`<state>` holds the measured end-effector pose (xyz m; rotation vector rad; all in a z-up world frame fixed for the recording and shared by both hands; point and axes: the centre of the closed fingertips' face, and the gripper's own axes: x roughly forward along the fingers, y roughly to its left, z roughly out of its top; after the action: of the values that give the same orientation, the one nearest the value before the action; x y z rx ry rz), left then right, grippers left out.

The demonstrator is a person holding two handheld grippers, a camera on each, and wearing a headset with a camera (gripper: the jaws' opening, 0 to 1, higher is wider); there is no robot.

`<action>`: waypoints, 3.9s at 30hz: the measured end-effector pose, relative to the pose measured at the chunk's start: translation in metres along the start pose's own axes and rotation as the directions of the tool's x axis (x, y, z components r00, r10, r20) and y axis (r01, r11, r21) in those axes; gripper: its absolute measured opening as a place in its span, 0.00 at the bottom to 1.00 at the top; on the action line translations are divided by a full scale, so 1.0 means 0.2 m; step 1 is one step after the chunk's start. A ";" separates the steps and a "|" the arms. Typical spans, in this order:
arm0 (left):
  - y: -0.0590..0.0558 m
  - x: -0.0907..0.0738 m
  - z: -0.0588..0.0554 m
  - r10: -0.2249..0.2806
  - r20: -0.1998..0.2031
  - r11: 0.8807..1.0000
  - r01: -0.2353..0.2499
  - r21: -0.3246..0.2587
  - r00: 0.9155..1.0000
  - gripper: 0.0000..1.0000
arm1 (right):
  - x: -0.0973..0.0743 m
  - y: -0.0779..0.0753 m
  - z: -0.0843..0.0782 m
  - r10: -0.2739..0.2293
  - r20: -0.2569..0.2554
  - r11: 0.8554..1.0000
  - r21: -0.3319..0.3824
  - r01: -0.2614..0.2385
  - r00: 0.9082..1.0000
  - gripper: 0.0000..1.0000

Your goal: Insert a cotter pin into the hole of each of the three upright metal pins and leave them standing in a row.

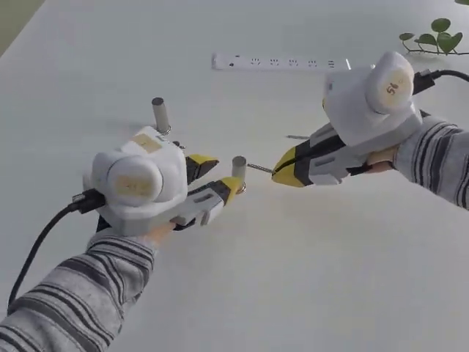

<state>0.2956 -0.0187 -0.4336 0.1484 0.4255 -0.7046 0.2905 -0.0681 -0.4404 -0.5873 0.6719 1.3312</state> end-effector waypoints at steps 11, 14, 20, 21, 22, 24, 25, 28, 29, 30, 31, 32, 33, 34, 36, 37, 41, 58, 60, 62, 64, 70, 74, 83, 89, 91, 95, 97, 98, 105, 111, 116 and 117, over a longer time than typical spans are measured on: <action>0.00 0.09 -0.05 0.006 -0.041 1.000 -0.006 -0.002 0.999 0.20 | 0.03 -0.06 -0.06 -0.001 -0.049 1.000 -0.012 0.001 0.999 0.00; 0.01 0.12 -0.07 0.016 -0.052 1.000 -0.016 -0.002 0.999 0.19 | 0.03 -0.07 -0.06 0.004 -0.047 1.000 -0.013 -0.004 0.999 0.00; 0.02 0.17 -0.08 0.029 -0.058 0.999 -0.031 -0.039 0.998 0.17 | 0.04 -0.07 -0.04 0.016 -0.034 0.999 -0.027 -0.017 0.999 0.00; 0.02 0.18 -0.09 0.030 -0.062 0.999 -0.032 -0.041 0.998 0.17 | 0.04 -0.07 -0.03 0.016 -0.033 0.999 -0.031 -0.017 0.999 0.00; 0.02 0.18 -0.10 0.029 -0.066 0.998 -0.032 -0.045 0.997 0.16 | 0.04 -0.07 -0.03 0.016 -0.031 0.999 -0.033 -0.017 0.999 0.00; 0.02 0.19 -0.10 0.027 -0.070 0.998 -0.031 -0.061 0.997 0.13 | 0.04 -0.07 -0.02 0.018 -0.024 0.999 -0.032 -0.019 1.000 0.00; 0.02 0.19 -0.10 0.029 -0.068 0.998 -0.033 -0.061 0.997 0.13 | 0.04 -0.07 -0.02 0.019 -0.026 0.999 -0.036 -0.020 0.999 0.00; 0.01 0.20 -0.10 0.029 -0.063 0.998 -0.033 -0.057 0.998 0.12 | 0.05 -0.06 -0.02 0.028 -0.022 0.998 -0.049 -0.029 0.999 0.00; 0.01 0.20 -0.10 0.033 -0.063 0.998 -0.036 -0.055 0.997 0.12 | 0.05 -0.07 -0.02 0.026 -0.024 0.998 -0.050 -0.027 0.999 0.00; 0.01 0.20 -0.10 0.034 -0.061 0.998 -0.038 -0.056 0.998 0.11 | 0.05 -0.07 -0.02 0.024 -0.027 0.998 -0.059 -0.026 0.999 0.00; 0.01 0.20 -0.10 0.037 -0.061 0.998 -0.040 -0.054 0.997 0.11 | 0.05 -0.07 -0.02 0.025 -0.029 0.998 -0.060 -0.027 0.999 0.00; 0.01 0.20 -0.10 0.039 -0.062 0.998 -0.042 -0.050 0.997 0.11 | 0.05 -0.07 -0.02 0.026 -0.030 0.998 -0.062 -0.028 0.999 0.00; 0.01 0.20 -0.10 0.039 -0.062 0.998 -0.042 -0.045 0.997 0.10 | 0.05 -0.06 -0.01 0.029 -0.034 0.997 -0.066 -0.031 0.999 0.00; 0.01 0.20 -0.10 0.038 -0.063 0.998 -0.041 -0.042 0.997 0.10 | 0.05 -0.06 -0.01 0.029 -0.033 0.997 -0.066 -0.031 0.999 0.00; 0.01 0.20 -0.10 0.038 -0.063 0.999 -0.041 -0.037 0.997 0.10 | 0.05 -0.05 -0.01 0.025 -0.039 0.997 -0.074 -0.028 0.999 0.00; 0.01 0.20 -0.10 0.039 -0.063 0.999 -0.042 -0.033 0.997 0.10 | 0.05 -0.05 0.00 0.024 -0.038 0.997 -0.071 -0.027 0.999 0.00; 0.01 0.20 -0.10 0.048 -0.058 0.998 -0.050 -0.030 0.997 0.10 | 0.07 -0.05 0.02 0.021 -0.040 0.996 -0.081 -0.024 0.999 0.00; 0.01 0.21 -0.09 0.076 -0.046 0.996 -0.079 -0.048 0.996 0.09 | 0.11 -0.05 0.08 0.005 -0.062 0.990 -0.143 -0.014 0.998 0.00; 0.01 0.21 -0.10 0.082 -0.046 0.995 -0.084 -0.054 0.996 0.09 | 0.11 -0.05 0.08 0.006 -0.058 0.989 -0.148 -0.014 0.998 0.00; 0.01 0.21 -0.10 0.091 -0.044 0.994 -0.093 -0.061 0.995 0.09 | 0.12 -0.05 0.08 -0.001 -0.045 0.989 -0.147 -0.005 0.999 0.00; 0.01 0.21 -0.10 0.101 -0.041 0.992 -0.103 -0.066 0.994 0.09 | 0.12 -0.05 0.08 -0.008 -0.036 0.991 -0.134 0.004 0.999 0.00; 0.01 0.21 -0.10 0.106 -0.039 0.992 -0.109 -0.068 0.994 0.09 | 0.10 -0.08 0.12 -0.038 0.031 0.996 -0.077 0.040 0.999 0.09; 0.01 0.21 -0.10 0.110 -0.037 0.991 -0.112 -0.071 0.993 0.10 | 0.07 -0.08 0.12 -0.038 0.036 0.998 -0.056 0.040 0.999 0.07; 0.01 0.21 -0.10 0.113 -0.041 0.990 -0.116 -0.075 0.993 0.10 | 0.04 -0.09 0.05 -0.044 0.016 0.999 -0.002 0.044 0.999 0.00; 0.01 0.21 -0.10 0.118 -0.042 0.989 -0.121 -0.080 0.992 0.10 | 0.06 -0.06 0.08 -0.035 0.031 0.999 0.010 0.035 0.999 0.00; 0.01 0.21 -0.10 0.117 -0.043 0.989 -0.120 -0.082 0.992 0.10 | 0.06 -0.06 0.08 -0.035 0.033 0.999 0.014 0.035 0.999 0.00; 0.01 0.20 -0.10 0.118 -0.042 0.989 -0.121 -0.084 0.992 0.10 | 0.07 -0.05 0.10 -0.036 0.035 0.999 0.008 0.036 0.999 0.00; 0.01 0.20 -0.10 0.119 -0.042 0.989 -0.122 -0.086 0.992 0.10 | 0.07 -0.05 0.10 -0.036 0.032 0.999 -0.003 0.036 0.999 0.00; 0.01 0.21 -0.10 0.120 -0.042 0.989 -0.123 -0.087 0.992 0.10 | 0.07 -0.06 0.09 -0.037 0.032 0.999 -0.004 0.038 0.999 0.00; 0.00 0.21 -0.10 0.119 -0.043 0.989 -0.122 -0.083 0.992 0.10 | 0.08 -0.06 0.10 -0.037 0.032 0.999 -0.004 0.037 0.999 0.00; 0.00 0.20 -0.11 0.123 -0.043 0.989 -0.126 -0.081 0.992 0.10 | 0.09 -0.06 0.09 -0.039 0.020 0.999 -0.003 0.039 0.999 0.00; 0.01 0.20 -0.11 0.125 -0.042 0.988 -0.128 -0.085 0.991 0.10 | 0.10 -0.07 0.08 -0.042 0.032 0.999 0.027 0.041 0.999 0.00; 0.01 0.20 -0.11 0.126 -0.041 0.988 -0.129 -0.089 0.991 0.10 | 0.10 -0.07 0.08 -0.044 0.034 0.998 0.043 0.042 0.998 0.00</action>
<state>0.3169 -0.0360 -0.4706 0.1008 0.4772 -0.5562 0.3088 -0.0455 -0.4436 -0.5403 0.6544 1.2814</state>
